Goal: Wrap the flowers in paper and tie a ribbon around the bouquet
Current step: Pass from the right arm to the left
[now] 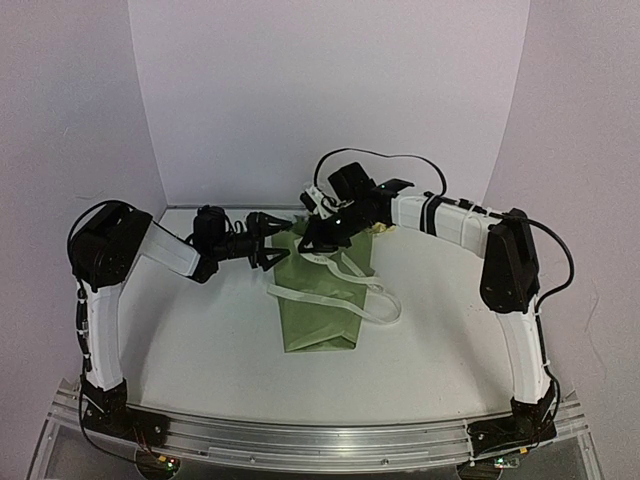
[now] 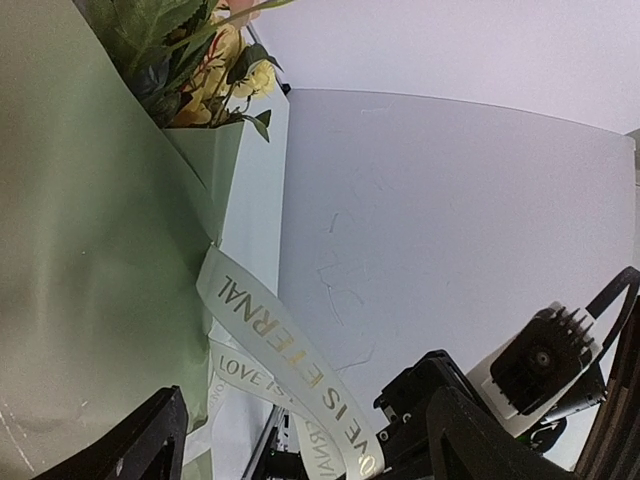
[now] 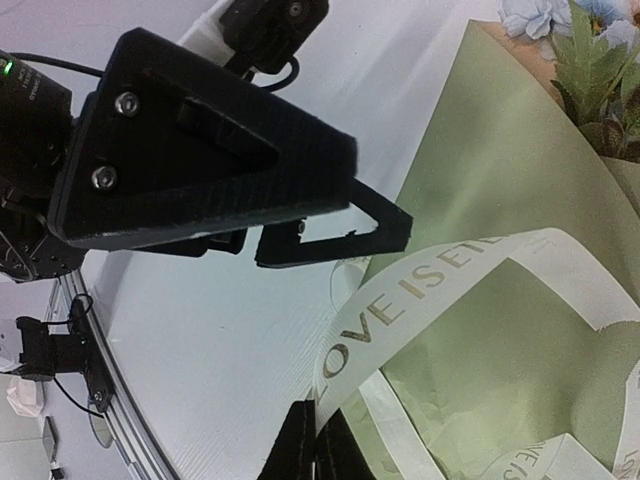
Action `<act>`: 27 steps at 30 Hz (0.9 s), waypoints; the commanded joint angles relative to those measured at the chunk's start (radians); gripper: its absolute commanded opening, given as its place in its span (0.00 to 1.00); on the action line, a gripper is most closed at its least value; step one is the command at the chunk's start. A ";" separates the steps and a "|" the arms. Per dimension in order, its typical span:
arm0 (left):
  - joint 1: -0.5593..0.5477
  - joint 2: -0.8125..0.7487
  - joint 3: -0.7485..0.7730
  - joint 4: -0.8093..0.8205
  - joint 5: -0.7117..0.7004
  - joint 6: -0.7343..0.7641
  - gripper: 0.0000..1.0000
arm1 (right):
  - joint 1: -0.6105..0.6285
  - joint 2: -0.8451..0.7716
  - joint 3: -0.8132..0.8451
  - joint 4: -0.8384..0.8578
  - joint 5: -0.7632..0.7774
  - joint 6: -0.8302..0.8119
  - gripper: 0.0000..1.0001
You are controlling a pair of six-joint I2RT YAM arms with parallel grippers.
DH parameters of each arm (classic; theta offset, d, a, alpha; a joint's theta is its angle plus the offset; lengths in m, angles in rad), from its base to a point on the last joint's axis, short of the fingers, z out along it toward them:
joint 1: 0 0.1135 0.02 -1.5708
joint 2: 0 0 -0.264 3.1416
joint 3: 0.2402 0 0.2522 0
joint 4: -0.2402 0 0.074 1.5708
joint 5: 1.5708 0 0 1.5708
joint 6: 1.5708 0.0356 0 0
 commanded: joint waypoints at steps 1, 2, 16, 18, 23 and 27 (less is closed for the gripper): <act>-0.032 0.034 0.088 0.070 0.047 -0.081 0.82 | 0.011 -0.024 0.010 -0.009 0.011 -0.044 0.04; -0.036 0.042 0.097 0.075 0.048 -0.092 0.81 | 0.013 -0.022 0.012 -0.013 0.013 -0.049 0.04; -0.052 0.067 0.203 -0.137 0.040 -0.007 0.03 | 0.014 -0.094 -0.050 -0.047 0.115 -0.047 0.47; -0.050 0.059 0.216 -0.199 0.019 0.028 0.00 | 0.015 -0.158 -0.123 -0.046 0.161 -0.047 0.58; -0.040 0.046 0.236 -0.273 -0.039 0.073 0.00 | 0.001 -0.353 -0.373 -0.041 0.341 -0.023 0.77; -0.034 0.049 0.266 -0.302 -0.054 0.092 0.00 | -0.031 -0.481 -0.617 0.017 0.456 0.043 0.73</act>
